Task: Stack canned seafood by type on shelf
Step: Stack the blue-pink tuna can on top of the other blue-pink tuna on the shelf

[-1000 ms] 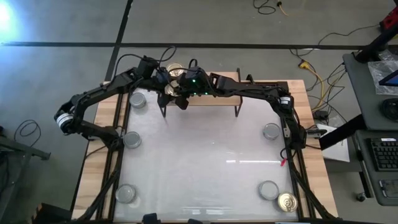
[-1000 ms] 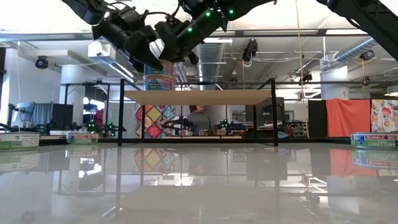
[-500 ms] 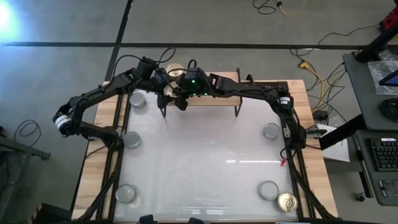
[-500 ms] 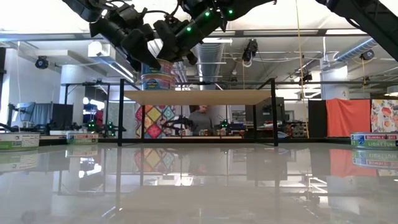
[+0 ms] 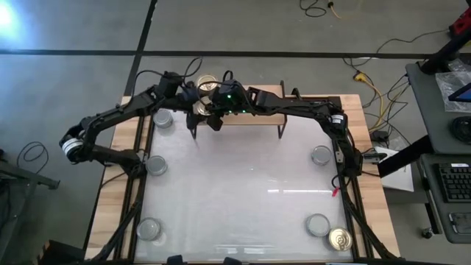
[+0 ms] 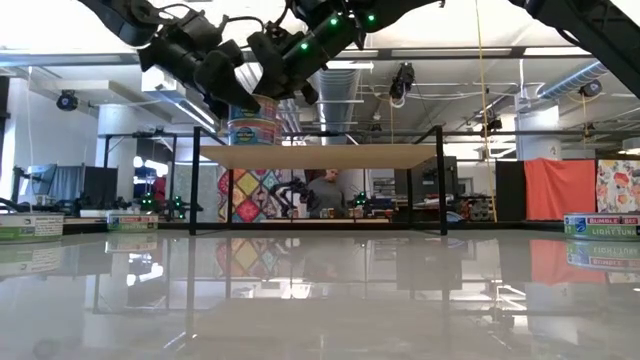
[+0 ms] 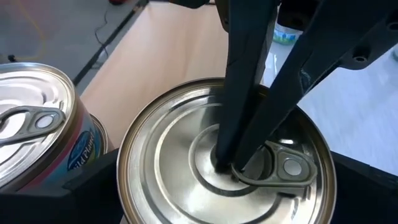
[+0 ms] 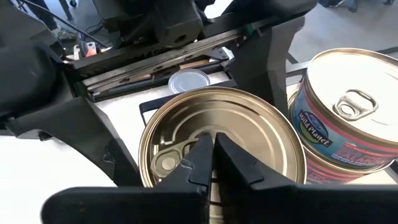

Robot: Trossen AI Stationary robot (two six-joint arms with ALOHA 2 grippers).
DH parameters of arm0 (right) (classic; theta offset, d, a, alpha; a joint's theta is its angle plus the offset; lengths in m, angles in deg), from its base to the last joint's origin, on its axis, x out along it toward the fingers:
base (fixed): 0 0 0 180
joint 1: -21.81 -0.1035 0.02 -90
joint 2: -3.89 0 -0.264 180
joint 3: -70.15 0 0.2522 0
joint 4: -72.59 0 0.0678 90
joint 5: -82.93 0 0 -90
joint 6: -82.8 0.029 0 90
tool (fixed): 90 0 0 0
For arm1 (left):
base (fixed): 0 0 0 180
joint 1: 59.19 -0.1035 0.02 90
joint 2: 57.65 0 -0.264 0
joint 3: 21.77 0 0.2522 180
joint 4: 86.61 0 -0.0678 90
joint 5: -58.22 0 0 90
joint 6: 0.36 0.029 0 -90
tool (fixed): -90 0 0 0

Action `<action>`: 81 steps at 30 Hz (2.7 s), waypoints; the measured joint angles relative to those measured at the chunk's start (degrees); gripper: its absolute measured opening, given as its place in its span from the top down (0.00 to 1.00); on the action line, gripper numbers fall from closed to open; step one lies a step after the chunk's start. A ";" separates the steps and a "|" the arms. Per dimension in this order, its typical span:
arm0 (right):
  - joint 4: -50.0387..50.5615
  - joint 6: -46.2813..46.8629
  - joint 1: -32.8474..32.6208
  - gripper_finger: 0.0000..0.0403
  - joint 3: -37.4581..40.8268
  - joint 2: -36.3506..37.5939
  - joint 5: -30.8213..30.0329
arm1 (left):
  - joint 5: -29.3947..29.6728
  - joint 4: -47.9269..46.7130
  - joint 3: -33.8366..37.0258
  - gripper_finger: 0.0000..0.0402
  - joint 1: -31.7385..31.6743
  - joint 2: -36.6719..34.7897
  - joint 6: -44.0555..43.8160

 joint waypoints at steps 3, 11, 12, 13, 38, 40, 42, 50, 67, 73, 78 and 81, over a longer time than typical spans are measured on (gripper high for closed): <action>0.00 -0.03 0.00 0.97 0.00 0.00 -0.05 | 0.02 4.72 2.97 0.01 0.00 -1.41 -1.31; -0.17 -0.07 0.00 0.97 0.00 -0.02 -0.03 | 0.55 19.75 12.62 0.00 0.03 -5.09 -5.90; -0.17 -0.06 0.00 0.97 0.00 -0.02 -0.03 | 0.56 20.94 13.41 0.00 0.04 -5.35 -6.28; -0.22 -0.06 0.00 0.97 0.00 -0.02 -0.02 | 0.68 21.67 14.05 0.00 0.04 -5.65 -6.58; 1.77 0.69 0.35 0.97 0.09 0.00 -0.44 | 0.63 23.97 22.10 0.00 -2.86 -15.51 -10.45; 1.75 0.71 0.35 0.97 0.09 0.00 -0.37 | 0.53 21.76 20.84 0.00 -2.86 -16.71 -9.80; 1.59 0.73 0.35 0.97 0.09 0.11 -0.33 | 0.57 19.32 19.73 0.00 -2.86 -17.78 -9.42; -2.93 0.38 0.09 0.97 0.39 1.71 -0.19 | 0.59 18.04 18.13 0.00 -2.84 -19.90 -10.31; 14.71 -4.82 1.40 0.97 0.74 9.38 -9.25 | 3.11 13.46 18.31 0.00 -1.99 -20.68 -11.01; 14.82 -5.78 1.88 0.97 4.28 7.87 -6.67 | 6.21 10.86 18.31 0.03 4.40 -22.64 -12.47; 13.39 -5.47 1.73 0.97 6.26 6.41 -4.07 | 15.87 8.03 18.37 0.04 11.48 -24.60 -14.05; 10.69 -5.48 1.53 0.97 7.28 5.90 -3.69 | 17.50 6.57 18.72 0.04 15.67 -24.90 -15.43</action>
